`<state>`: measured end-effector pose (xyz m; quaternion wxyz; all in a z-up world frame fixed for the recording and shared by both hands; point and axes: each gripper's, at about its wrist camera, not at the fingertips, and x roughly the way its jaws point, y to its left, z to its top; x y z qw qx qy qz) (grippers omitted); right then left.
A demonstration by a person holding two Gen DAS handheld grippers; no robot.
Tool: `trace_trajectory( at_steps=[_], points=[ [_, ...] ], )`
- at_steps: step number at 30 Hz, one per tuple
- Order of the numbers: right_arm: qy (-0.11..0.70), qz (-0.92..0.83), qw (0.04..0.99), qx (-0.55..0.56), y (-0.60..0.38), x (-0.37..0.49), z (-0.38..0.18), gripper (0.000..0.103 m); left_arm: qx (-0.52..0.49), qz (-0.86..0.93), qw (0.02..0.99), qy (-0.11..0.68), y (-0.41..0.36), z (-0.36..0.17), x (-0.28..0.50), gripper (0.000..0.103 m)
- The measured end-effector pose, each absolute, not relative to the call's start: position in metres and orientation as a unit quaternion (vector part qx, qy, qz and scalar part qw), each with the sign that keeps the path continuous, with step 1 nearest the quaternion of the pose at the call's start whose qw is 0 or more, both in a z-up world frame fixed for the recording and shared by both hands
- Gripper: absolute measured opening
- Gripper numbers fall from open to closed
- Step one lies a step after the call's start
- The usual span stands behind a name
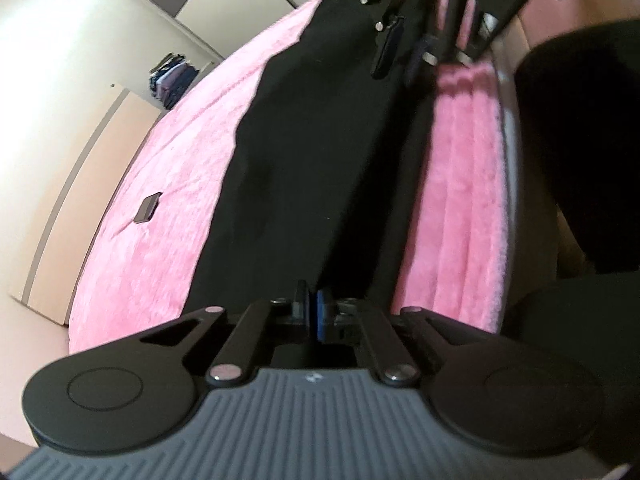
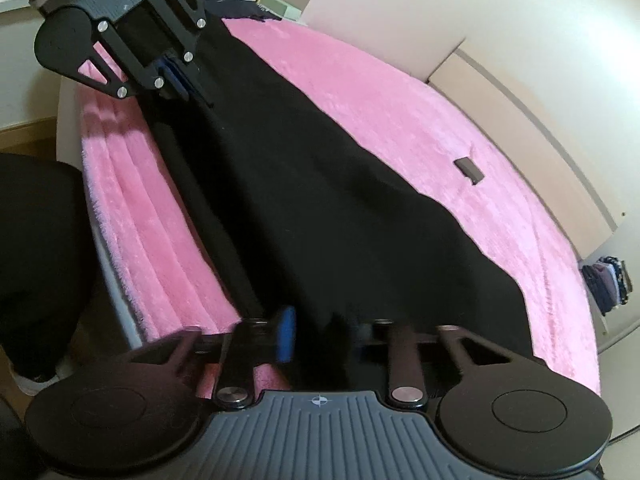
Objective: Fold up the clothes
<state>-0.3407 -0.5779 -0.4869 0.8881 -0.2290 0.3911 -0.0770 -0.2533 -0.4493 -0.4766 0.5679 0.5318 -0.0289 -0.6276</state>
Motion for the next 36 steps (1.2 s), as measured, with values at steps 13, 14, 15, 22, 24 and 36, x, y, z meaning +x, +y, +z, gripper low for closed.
trace_trajectory(
  at_steps=[13, 14, 15, 22, 24, 36],
  points=[
    [0.394, -0.08, 0.88, -0.253, -0.563, -0.355, -0.494, 0.002, 0.542, -0.615, 0.572, -0.024, -0.44, -0.491, -0.265, 0.002],
    [0.392, -0.084, 0.881, -0.252, -0.563, -0.356, -0.494, 0.005, 0.541, -0.614, 0.575, -0.018, -0.439, -0.489, -0.264, 0.003],
    [0.39, -0.091, 0.884, -0.242, -0.566, -0.36, -0.491, 0.011, 0.54, -0.612, 0.577, -0.012, -0.436, -0.486, -0.261, 0.005],
    [0.355, -0.214, 0.9, -0.134, -0.61, -0.427, -0.468, 0.066, 0.521, -0.597, 0.609, 0.036, -0.416, -0.459, -0.244, 0.008],
    [0.347, -0.271, 0.893, -0.095, -0.636, -0.449, -0.463, 0.066, 0.513, -0.594, 0.619, 0.04, -0.417, -0.451, -0.244, 0.008],
    [0.346, -0.433, 0.819, 0.147, -0.783, -0.52, -0.475, 0.066, 0.459, -0.646, 0.61, 0.008, -0.551, -0.427, -0.291, 0.026]
  ],
)
